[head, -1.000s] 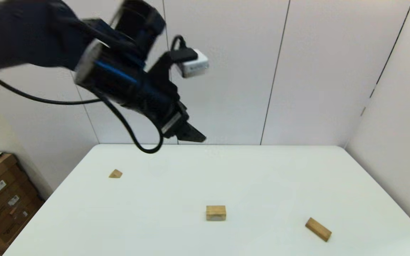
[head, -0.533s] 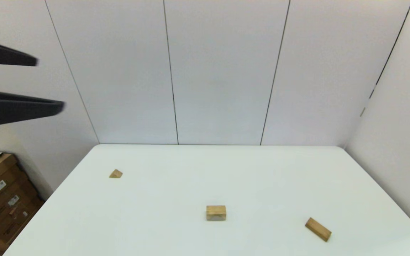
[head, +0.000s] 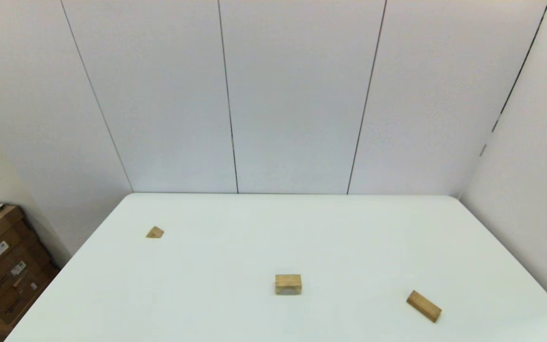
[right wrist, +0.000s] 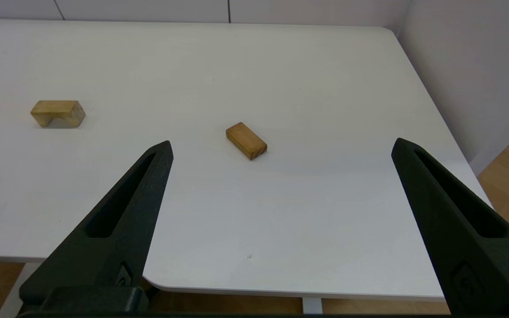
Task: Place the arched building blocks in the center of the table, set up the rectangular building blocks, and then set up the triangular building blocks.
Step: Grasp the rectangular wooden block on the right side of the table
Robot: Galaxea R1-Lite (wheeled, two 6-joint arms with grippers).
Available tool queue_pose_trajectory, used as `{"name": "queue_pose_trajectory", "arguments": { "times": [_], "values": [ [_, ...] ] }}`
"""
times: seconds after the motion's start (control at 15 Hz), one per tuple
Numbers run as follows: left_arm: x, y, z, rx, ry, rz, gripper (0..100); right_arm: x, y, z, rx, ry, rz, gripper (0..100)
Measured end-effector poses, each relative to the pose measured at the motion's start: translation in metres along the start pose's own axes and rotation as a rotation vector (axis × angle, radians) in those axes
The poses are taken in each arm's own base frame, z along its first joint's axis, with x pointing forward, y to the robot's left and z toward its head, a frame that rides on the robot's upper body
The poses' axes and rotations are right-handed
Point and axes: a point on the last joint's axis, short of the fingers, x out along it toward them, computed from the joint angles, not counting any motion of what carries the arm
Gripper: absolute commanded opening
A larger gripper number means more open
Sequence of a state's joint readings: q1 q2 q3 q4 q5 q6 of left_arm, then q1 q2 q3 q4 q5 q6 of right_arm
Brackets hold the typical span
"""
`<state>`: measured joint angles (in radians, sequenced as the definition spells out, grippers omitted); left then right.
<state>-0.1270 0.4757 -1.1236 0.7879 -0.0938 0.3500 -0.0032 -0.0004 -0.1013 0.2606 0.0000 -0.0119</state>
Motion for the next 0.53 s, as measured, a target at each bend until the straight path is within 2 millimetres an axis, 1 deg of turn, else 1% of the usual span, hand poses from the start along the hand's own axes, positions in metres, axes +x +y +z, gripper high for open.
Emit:
{"name": "queue_pose_trajectory", "arguments": {
  "times": [0.13,0.27,0.4,0.53],
  "values": [
    [-0.012,-0.019,-0.034,-0.032,0.002,0.061,100,0.000,0.000,0.000,0.000,0.000,0.000,100],
    [-0.013,-0.034,-0.064,-0.051,0.022,0.085,100,0.000,0.000,0.000,0.000,0.000,0.000,100],
    [-0.006,-0.046,-0.096,-0.063,0.040,0.097,100,0.000,0.000,0.000,0.000,0.000,0.000,100],
    [0.012,-0.053,-0.124,-0.089,0.048,0.121,100,0.000,0.000,0.000,0.000,0.000,0.000,100]
  ]
}}
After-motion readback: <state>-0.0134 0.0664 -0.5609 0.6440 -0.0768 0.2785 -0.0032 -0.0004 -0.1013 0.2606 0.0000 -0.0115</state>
